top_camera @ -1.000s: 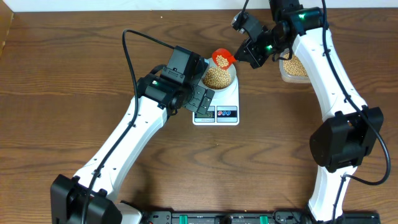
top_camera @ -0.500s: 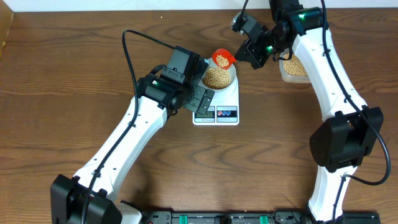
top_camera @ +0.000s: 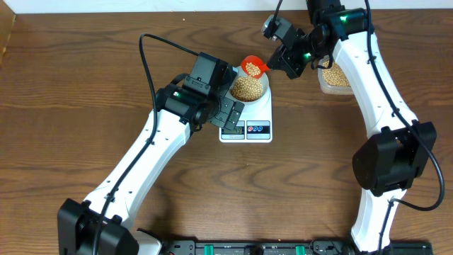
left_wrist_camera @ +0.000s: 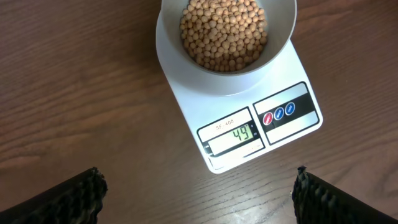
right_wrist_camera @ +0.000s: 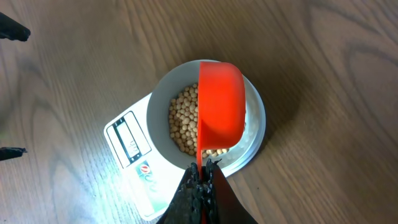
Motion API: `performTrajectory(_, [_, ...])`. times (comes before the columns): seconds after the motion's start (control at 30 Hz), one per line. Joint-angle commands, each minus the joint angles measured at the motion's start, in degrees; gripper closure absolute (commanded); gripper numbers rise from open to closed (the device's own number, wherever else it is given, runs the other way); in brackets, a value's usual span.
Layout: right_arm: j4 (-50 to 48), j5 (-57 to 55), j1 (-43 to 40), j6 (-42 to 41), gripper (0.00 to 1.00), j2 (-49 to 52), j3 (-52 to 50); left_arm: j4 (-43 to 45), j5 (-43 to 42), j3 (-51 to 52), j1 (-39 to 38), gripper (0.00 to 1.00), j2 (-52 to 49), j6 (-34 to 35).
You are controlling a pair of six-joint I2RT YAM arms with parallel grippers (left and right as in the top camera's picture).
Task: Scoop item into bowl and weigh 50g on scale
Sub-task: 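Hold the red scoop tilted over the white bowl with the right gripper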
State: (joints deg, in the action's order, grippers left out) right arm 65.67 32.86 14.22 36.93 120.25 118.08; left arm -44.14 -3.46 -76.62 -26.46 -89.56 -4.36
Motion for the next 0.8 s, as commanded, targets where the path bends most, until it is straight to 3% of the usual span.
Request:
performTrajectory(0.0, [0.1,0.5,0.1,1.6,0.99,-1.5,1.2,-0.2,0.8,-0.2,0.0,0.02,1.2,-0.3])
performTrajectory(0.77, [0.1,0.5,0.2,4.1,0.99,-1.5,1.2,-0.2,0.8,-0.2,0.0,0.02,1.2,-0.3])
